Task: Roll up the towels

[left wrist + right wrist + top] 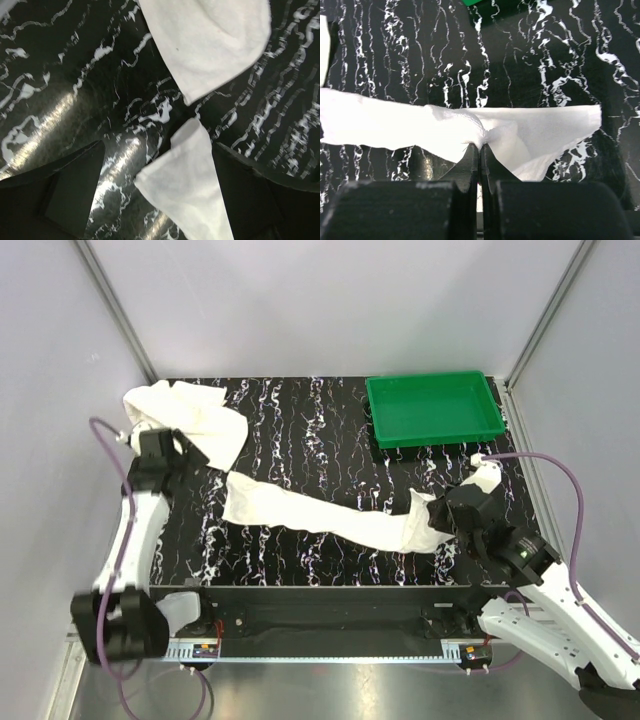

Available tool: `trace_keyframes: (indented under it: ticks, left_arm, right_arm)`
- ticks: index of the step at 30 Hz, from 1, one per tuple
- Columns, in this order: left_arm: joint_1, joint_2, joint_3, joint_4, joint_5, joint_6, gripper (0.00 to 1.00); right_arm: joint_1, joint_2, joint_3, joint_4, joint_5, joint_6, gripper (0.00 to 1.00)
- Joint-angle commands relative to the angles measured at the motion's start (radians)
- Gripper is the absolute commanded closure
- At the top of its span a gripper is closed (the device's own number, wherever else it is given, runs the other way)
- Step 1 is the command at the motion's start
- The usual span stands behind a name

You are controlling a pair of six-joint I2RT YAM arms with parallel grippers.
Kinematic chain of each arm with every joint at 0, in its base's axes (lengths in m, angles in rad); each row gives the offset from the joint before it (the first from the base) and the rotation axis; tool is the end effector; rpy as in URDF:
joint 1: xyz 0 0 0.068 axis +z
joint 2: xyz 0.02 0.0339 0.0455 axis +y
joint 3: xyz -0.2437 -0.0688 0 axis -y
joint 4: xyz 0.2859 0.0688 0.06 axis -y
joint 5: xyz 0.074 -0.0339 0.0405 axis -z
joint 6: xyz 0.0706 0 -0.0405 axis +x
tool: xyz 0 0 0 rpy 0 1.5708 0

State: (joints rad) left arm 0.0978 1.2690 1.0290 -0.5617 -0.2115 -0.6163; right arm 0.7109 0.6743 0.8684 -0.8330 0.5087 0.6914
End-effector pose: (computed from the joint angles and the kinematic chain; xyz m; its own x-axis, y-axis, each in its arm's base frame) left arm 0.3359 0.0479 0.2337 -0.4444 -0.6115 -0.6547 -0.6098 0.7418 -0.2789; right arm 0.1797 0.1093 0.2988 -0.5226 0.2849 -0.8036 0.0773 0.9545 0.2881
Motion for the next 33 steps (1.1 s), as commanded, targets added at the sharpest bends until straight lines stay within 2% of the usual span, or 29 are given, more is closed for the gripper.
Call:
trace_keyframes:
  ticks: [1, 2, 6, 10, 13, 19, 25, 30, 33]
  left_arm:
    - [0.000, -0.205, -0.221, 0.147, 0.153, -0.076, 0.07]
    - [-0.001, -0.239, -0.310, 0.161, 0.176, -0.085, 0.08]
    - [-0.001, -0.329, -0.455, 0.203, 0.241, -0.125, 0.09]
    - [-0.001, -0.313, -0.524, 0.218, 0.317, -0.143, 0.11]
    - [-0.001, -0.310, -0.573, 0.247, 0.313, -0.154, 0.13]
    - [-0.003, -0.246, -0.603, 0.312, 0.320, -0.157, 0.18]
    - [-0.013, -0.148, -0.601, 0.390, 0.308, -0.157, 0.29]
    - [-0.035, -0.111, -0.607, 0.422, 0.305, -0.169, 0.31]
    - [-0.053, -0.096, -0.606, 0.439, 0.290, -0.172, 0.38]
  right_arm:
    - [0.004, -0.010, -0.012, 0.058, -0.058, 0.037, 1.00]
    - [0.004, -0.021, -0.026, 0.064, -0.067, 0.039, 1.00]
    - [0.002, -0.044, -0.057, 0.075, -0.084, 0.056, 1.00]
    - [0.002, -0.064, -0.081, 0.086, -0.096, 0.066, 1.00]
    - [0.002, -0.061, -0.083, 0.084, -0.095, 0.060, 1.00]
    - [0.002, -0.053, -0.081, 0.083, -0.085, 0.049, 1.00]
    - [0.002, -0.047, -0.094, 0.089, -0.081, 0.046, 1.00]
    - [0.002, -0.045, -0.103, 0.089, -0.082, 0.046, 1.00]
    - [0.002, -0.048, -0.111, 0.089, -0.078, 0.045, 1.00]
